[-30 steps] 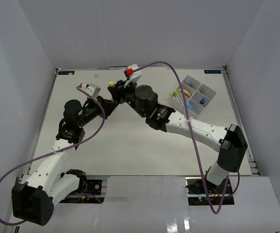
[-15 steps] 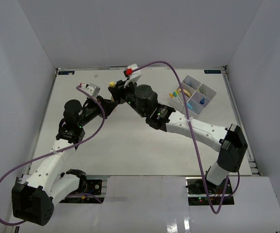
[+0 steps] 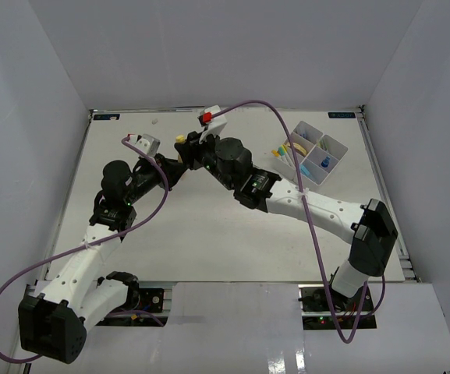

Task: Sort the stationery into containers
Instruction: Close the pen cap on the pen.

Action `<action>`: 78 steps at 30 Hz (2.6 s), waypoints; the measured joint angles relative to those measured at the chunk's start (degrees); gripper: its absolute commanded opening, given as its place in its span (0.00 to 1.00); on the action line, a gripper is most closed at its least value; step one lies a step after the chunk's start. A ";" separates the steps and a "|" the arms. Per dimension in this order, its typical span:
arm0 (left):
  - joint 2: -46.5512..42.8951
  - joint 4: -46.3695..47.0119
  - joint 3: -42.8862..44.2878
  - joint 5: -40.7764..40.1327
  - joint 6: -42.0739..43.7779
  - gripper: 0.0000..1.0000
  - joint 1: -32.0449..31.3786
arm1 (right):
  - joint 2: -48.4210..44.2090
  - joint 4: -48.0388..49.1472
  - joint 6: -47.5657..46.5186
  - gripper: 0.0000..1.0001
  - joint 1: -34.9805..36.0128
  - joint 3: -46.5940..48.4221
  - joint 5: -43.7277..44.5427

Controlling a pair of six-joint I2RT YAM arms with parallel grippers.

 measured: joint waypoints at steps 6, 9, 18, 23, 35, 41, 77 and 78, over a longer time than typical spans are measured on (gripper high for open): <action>-0.09 0.00 0.00 -0.35 -0.02 0.00 0.00 | 0.02 -0.33 0.94 0.18 0.11 -1.55 -0.28; -0.26 -0.28 0.00 -0.83 -0.04 0.00 0.00 | 0.02 0.57 1.46 0.19 0.31 -2.21 -0.37; -0.66 -0.61 -0.13 -1.55 -0.02 0.00 0.00 | 0.02 1.68 2.47 0.27 0.87 -3.10 0.70; -1.49 -0.39 -1.36 -1.55 0.15 0.00 0.00 | 0.02 2.23 3.13 0.34 1.36 -3.98 1.36; -1.97 1.86 -2.45 -1.05 1.03 0.00 -0.11 | -1.99 2.08 3.72 0.45 2.38 -6.75 2.19; -2.03 2.89 -2.73 -0.76 1.09 0.00 -0.11 | -3.56 2.05 3.93 0.51 2.64 -6.78 2.14; 2.43 11.67 -2.89 33.73 -2.05 0.00 -0.13 | -22.10 -2.03 -11.39 0.76 -17.94 -18.56 -55.60; 2.43 12.07 -2.89 33.92 -2.40 0.00 -0.13 | -20.74 -2.01 -11.37 0.76 -17.97 -18.21 -57.09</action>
